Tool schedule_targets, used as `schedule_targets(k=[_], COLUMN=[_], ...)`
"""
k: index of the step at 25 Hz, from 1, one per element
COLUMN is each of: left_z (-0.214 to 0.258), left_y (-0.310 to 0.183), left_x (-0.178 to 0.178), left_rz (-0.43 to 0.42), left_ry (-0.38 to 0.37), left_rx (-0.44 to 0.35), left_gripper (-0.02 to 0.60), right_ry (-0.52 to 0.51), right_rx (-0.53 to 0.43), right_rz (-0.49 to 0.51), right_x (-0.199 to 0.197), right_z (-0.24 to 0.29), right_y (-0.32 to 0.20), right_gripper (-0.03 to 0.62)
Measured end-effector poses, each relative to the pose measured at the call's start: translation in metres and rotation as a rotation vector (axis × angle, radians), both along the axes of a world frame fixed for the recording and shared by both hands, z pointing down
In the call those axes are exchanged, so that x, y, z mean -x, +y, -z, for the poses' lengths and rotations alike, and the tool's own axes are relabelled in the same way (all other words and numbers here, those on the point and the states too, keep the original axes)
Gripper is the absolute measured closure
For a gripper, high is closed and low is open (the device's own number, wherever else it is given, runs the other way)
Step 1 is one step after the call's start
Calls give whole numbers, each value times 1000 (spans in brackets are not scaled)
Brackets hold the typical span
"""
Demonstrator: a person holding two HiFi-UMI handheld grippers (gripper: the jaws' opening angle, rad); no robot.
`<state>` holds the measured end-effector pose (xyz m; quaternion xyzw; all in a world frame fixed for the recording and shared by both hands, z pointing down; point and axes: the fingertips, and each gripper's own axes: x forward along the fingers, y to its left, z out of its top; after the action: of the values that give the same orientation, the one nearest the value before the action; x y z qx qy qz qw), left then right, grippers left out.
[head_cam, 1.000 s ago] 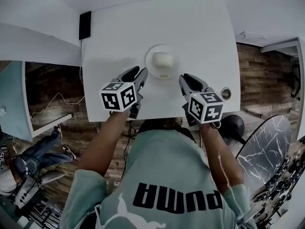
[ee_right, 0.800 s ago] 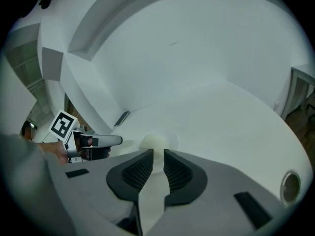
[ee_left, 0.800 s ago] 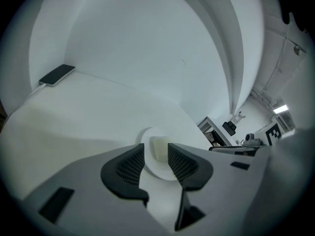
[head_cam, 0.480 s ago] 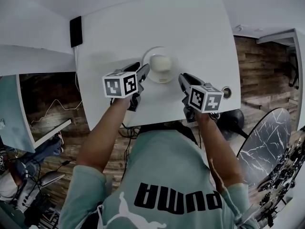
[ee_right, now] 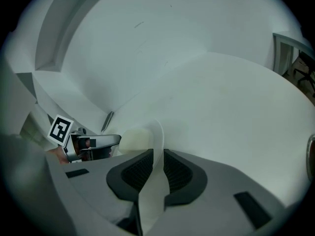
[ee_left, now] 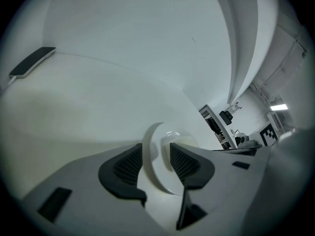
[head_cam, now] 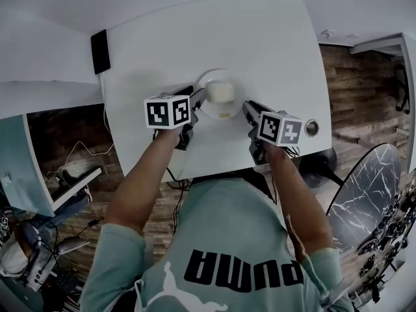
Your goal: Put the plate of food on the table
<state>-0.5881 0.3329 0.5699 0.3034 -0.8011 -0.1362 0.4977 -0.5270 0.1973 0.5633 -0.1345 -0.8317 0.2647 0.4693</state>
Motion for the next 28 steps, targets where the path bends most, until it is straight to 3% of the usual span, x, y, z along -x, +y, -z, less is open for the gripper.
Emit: schedule_targets(k=[12,22,28], left_z=[-8,-9,-10], left_y=[-5,-8,-7], left_x=[5,6,2], left_rz=[-46,-46,-21], left_ry=[33,54,82], left_rx=[-1,17,23], left_gripper=[417,512,518], right_ry=[49,82,86], right_rx=[65,120,130], right_rz=[-49,-126,-162], right_x=[4,5,3], right_z=[-11,-14,-14], right_y=[3,5,3], right_gripper=[542,543,548])
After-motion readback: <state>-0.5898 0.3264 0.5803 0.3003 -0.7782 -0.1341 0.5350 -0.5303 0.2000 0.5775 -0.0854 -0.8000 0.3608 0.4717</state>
